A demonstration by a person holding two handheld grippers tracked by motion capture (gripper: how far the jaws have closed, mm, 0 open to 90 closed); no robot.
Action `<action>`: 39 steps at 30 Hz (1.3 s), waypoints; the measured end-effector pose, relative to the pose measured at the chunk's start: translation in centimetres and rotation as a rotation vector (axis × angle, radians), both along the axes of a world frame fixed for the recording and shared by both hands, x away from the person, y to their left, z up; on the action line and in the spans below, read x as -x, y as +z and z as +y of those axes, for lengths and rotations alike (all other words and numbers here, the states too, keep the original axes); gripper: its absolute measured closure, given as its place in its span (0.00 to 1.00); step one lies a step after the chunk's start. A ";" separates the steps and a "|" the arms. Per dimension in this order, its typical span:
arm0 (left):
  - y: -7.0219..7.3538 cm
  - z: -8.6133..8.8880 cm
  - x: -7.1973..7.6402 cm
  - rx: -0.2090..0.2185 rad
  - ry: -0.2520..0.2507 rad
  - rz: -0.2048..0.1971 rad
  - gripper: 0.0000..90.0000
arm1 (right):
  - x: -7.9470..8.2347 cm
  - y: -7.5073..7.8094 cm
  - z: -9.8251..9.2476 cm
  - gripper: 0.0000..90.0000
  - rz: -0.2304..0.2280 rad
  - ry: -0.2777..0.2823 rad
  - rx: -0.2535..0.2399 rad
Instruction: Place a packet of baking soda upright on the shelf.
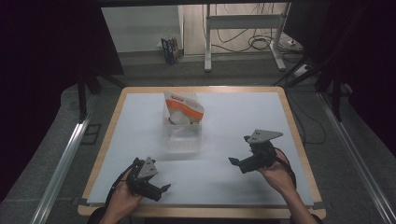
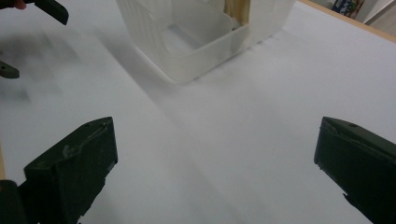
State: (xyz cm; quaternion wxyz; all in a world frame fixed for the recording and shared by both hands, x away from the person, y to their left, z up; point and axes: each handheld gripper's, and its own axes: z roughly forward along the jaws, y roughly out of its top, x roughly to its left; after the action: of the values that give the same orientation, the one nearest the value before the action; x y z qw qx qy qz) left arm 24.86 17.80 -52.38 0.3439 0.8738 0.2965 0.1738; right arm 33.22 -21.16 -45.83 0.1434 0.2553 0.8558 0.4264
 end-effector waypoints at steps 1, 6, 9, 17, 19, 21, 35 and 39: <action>0.0 0.0 0.0 -0.001 -0.001 0.000 0.00 | 0.2 -0.1 -0.3 0.00 -0.001 -0.007 0.000; 0.0 0.0 0.0 -0.004 -0.001 -0.001 0.00 | 0.9 -0.3 -1.6 0.00 -0.006 -0.036 -0.005; 0.0 0.0 0.0 -0.005 -0.001 -0.001 0.00 | 1.2 -0.4 -2.2 0.00 -0.011 -0.050 0.001; 0.0 -0.1 0.0 -0.009 0.000 -0.003 0.00 | 2.0 -0.7 -3.4 0.00 -0.013 -0.082 0.009; 0.0 -0.1 0.0 -0.009 0.000 -0.003 0.00 | 2.2 -0.8 -3.7 0.00 -0.018 -0.089 0.012; 0.0 -0.1 0.0 -0.009 -0.001 -0.003 0.00 | 2.5 -0.9 -4.0 0.00 -0.020 -0.099 0.019; -0.1 -0.2 0.0 -0.004 -0.008 -0.007 0.00 | 3.8 -1.8 -6.6 0.00 -0.021 -0.174 0.050; -0.1 -0.2 0.0 -0.005 -0.008 -0.014 0.00 | 4.2 -2.0 -7.1 0.00 -0.019 -0.191 0.055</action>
State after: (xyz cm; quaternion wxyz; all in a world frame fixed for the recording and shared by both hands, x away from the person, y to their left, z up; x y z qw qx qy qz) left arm 24.81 17.63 -52.50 0.3445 0.8747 0.2900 0.1794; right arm 29.05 -28.31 -47.85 0.1983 0.3276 0.8375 0.3898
